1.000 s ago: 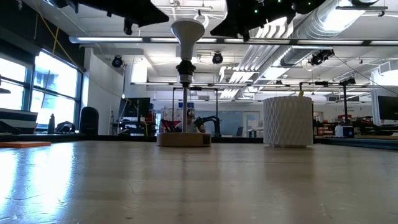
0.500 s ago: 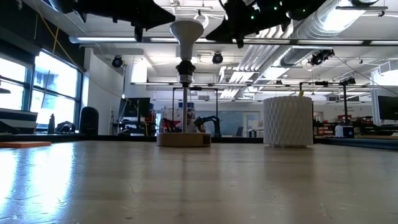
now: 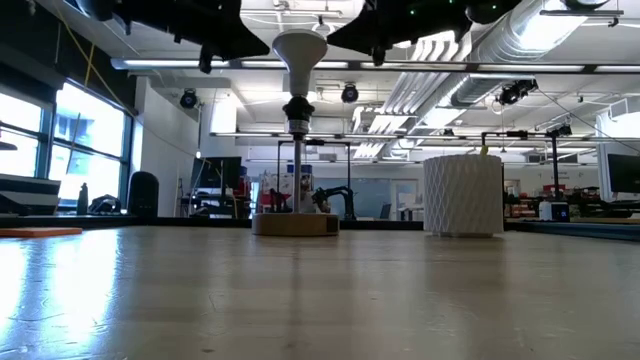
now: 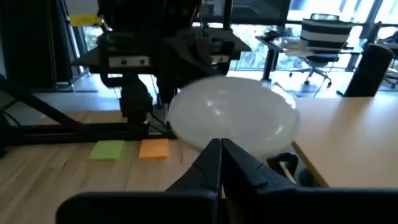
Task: Screw lightbulb
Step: Remove the lightbulb from the brown lamp, then return to Home Position
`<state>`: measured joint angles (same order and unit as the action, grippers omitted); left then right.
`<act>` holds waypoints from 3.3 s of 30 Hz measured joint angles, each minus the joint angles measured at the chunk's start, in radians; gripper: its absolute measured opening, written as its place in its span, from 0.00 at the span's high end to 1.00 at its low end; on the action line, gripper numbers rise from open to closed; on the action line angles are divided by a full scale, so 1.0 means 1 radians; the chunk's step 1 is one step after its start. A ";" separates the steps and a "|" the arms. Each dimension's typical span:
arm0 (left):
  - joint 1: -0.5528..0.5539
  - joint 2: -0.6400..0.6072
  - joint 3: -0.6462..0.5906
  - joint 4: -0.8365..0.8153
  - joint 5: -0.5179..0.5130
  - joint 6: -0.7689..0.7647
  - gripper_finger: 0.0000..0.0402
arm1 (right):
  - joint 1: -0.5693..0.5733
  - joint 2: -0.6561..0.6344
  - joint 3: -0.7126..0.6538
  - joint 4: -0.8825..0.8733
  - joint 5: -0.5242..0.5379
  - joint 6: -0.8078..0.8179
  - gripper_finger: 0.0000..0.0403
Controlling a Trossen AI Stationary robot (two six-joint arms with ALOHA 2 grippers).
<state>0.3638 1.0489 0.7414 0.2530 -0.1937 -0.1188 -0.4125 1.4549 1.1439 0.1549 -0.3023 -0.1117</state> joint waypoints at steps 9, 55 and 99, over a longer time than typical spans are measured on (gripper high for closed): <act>-0.044 0.033 0.000 0.078 0.250 -0.061 1.00 | -0.001 0.063 -0.002 0.069 0.283 0.002 1.00; -0.223 0.348 0.000 -0.005 0.134 0.063 1.00 | 0.369 -0.043 -0.407 -0.296 0.618 0.354 1.00; -0.171 -1.044 -0.475 -0.481 0.019 -0.089 1.00 | 0.198 -0.845 -1.135 0.500 -0.167 0.315 1.00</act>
<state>0.1925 0.0044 0.2659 -0.2280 -0.1749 -0.2080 -0.2146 0.6103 0.0093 0.6546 -0.4697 0.2031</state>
